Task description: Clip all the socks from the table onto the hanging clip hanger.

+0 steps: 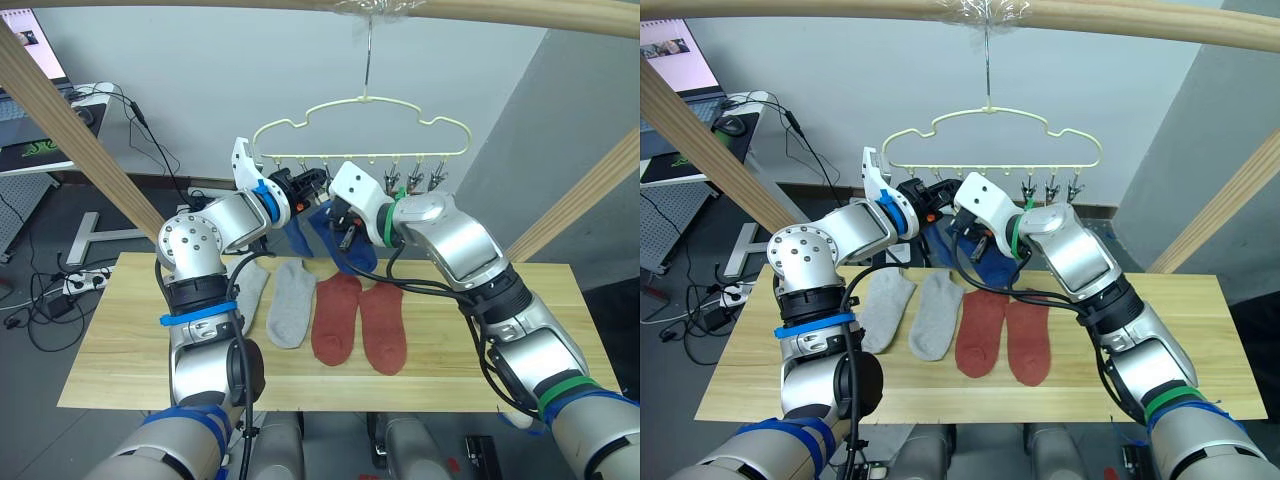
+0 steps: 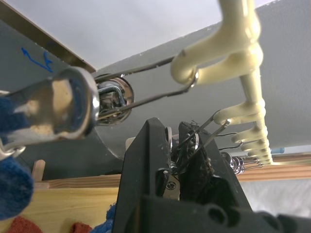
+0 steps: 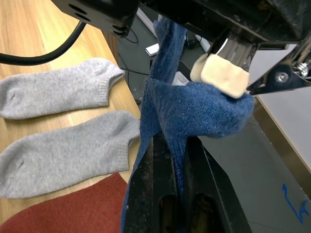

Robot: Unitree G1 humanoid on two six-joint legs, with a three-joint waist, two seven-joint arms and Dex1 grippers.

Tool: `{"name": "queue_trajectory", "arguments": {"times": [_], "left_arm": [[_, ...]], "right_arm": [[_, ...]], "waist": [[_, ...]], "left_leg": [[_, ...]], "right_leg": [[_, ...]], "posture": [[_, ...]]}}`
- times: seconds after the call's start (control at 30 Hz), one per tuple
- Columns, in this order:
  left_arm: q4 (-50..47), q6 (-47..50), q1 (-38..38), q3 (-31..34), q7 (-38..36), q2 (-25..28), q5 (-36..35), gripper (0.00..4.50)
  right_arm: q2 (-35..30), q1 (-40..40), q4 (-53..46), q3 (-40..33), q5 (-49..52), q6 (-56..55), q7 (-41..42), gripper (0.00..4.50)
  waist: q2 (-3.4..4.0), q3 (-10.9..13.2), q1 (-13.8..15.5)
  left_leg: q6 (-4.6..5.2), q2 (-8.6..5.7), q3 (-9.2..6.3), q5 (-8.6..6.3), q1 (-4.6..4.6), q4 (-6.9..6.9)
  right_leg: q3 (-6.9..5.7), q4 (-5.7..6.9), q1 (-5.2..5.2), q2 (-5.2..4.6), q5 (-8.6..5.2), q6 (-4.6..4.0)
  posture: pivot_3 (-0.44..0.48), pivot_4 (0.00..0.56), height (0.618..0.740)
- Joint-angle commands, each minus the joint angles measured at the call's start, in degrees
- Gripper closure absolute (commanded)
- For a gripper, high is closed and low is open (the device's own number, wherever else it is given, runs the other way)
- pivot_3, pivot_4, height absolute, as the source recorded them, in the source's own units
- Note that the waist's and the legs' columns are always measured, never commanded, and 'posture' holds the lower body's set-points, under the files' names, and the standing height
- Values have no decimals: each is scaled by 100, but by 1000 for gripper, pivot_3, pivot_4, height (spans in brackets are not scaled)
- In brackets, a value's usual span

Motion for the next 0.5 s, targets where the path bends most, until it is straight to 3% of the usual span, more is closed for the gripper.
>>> {"name": "queue_trajectory", "arguments": {"times": [0.03, 0.5], "left_arm": [[-144, -30, -54, -15, 33, 24, -41, 4198], [-168, -25, -42, -47, 8, 35, -37, 4198]], "right_arm": [[59, -160, -12, -162, -33, -144, -72, 4472], [174, -515, 356, -198, -50, -399, -70, 4472]], "waist": [[0, 0, 0], [0, -1, 1]], "left_leg": [[0, 0, 0, 0, 0, 0], [-2, 0, -2, 1, 1, 1]], "right_leg": [[0, 1, 0, 0, 0, 0], [-4, 7, -1, 0, 0, 0]], "posture": [[65, 193, 740], [67, 189, 740]]}}
